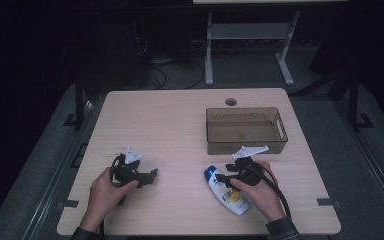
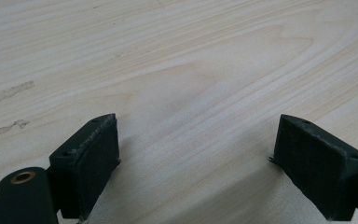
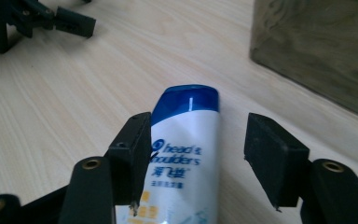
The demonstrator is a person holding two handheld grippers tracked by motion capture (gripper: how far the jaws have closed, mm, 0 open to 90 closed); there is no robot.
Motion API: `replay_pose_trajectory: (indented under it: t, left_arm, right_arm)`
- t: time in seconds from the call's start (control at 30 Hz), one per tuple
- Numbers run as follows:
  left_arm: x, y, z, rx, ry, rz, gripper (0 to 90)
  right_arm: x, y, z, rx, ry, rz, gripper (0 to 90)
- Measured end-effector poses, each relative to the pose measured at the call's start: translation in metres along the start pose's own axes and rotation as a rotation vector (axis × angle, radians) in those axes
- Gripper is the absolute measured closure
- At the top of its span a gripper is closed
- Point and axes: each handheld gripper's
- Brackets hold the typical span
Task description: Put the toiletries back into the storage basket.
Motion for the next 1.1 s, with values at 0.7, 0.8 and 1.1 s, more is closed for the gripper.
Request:
replay_pose_trajectory:
  t: [0.7,0.8,1.1]
  left_arm:
    - [0.0,0.0,0.0,0.001,0.0,0.0,12.9]
    - [0.0,0.0,0.0,0.001,-0.001,0.0,12.9]
    - [0.0,0.0,0.0,0.0,-0.001,0.001,12.9]
  right_arm:
    - [-0.028,0.004,0.025,0.086,-0.054,0.105,27.0]
    - [-0.032,0.004,0.027,0.099,-0.063,0.123,25.8]
    - [-0.041,0.002,0.029,0.131,-0.089,0.18,27.0]
Point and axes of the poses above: each handheld gripper's, and its own axes: x roughly backward along the jaws, y roughly out of its top, z roughly to its left, and after that the axes turned 9 degrees about -y, right-handed
